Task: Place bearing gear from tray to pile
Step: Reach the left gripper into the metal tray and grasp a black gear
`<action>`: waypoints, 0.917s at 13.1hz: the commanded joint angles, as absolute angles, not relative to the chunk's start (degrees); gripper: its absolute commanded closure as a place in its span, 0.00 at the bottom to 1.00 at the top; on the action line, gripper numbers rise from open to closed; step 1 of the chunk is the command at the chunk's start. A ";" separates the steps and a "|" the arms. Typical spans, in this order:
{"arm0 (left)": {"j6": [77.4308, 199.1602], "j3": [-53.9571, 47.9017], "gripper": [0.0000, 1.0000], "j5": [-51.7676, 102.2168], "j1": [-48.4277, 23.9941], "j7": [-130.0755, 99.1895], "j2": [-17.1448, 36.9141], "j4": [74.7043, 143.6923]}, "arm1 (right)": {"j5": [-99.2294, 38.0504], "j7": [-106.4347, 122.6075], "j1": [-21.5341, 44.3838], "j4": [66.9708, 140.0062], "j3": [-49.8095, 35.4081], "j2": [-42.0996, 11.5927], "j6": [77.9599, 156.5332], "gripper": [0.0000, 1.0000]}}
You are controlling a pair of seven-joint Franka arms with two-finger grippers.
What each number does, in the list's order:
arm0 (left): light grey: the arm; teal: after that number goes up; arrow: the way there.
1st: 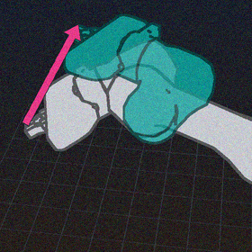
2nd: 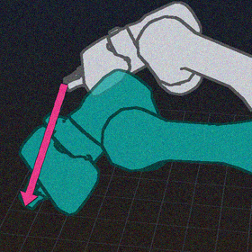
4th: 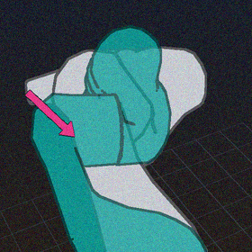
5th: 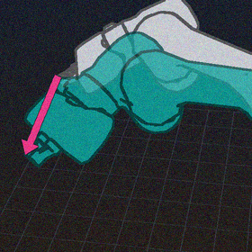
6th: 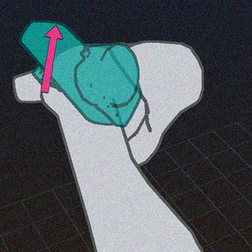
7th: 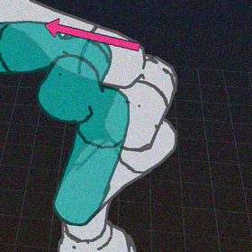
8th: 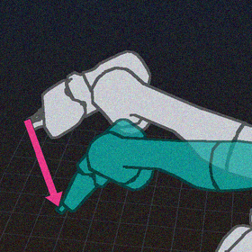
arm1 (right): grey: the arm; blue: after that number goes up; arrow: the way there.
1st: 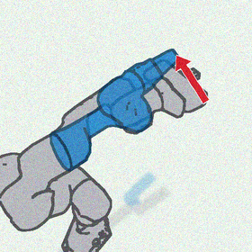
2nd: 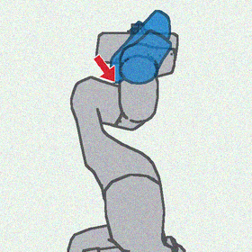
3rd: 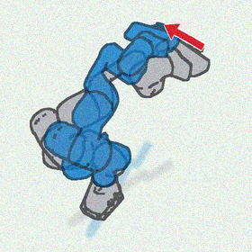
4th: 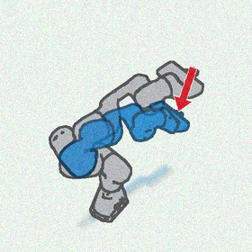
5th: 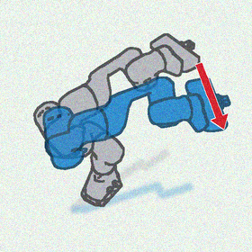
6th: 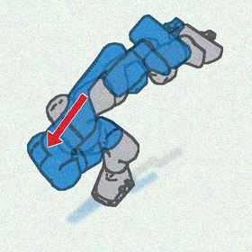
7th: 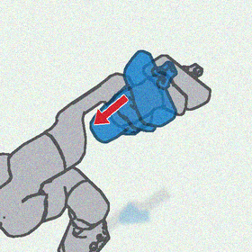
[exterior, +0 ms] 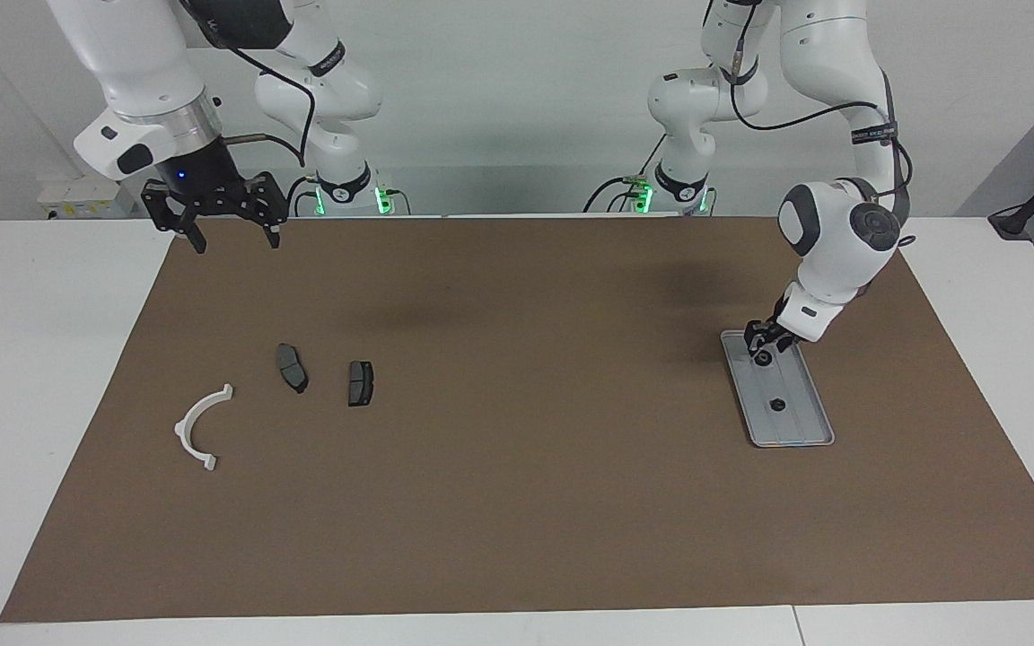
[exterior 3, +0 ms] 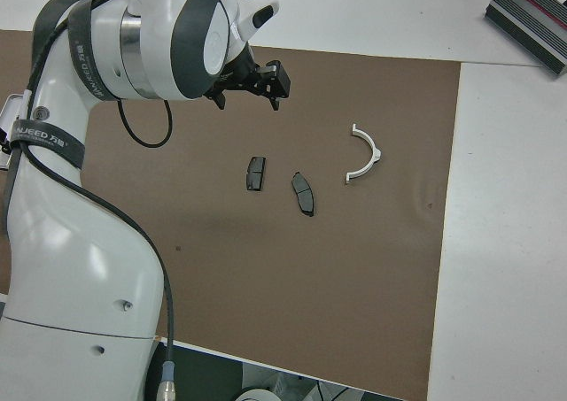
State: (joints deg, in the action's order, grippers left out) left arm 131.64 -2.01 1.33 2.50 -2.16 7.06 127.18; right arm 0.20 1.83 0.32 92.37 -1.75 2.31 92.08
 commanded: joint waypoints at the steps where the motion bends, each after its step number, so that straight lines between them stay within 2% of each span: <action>1: 134.20 -1.85 0.40 1.05 2.11 -1.94 8.17 127.79 | -0.09 2.99 -0.26 94.48 -1.93 3.95 92.29 0.00; 6: 135.44 -1.85 0.41 1.05 2.20 -1.58 9.49 127.79 | -0.09 3.08 -0.44 97.11 -1.93 5.27 92.98 0.00; 10: 135.35 -1.85 0.47 0.97 2.64 -1.49 9.40 128.05 | -0.09 2.55 0.00 102.03 -1.93 6.85 97.46 0.00; 11: 135.44 -1.85 0.51 0.97 2.64 -1.49 9.32 128.32 | -0.09 2.46 0.00 102.91 -1.93 6.94 98.78 0.00; 12: 135.35 -1.85 0.61 1.05 2.64 -1.58 9.32 128.32 | -0.09 2.11 0.09 103.88 -1.93 6.86 99.83 0.00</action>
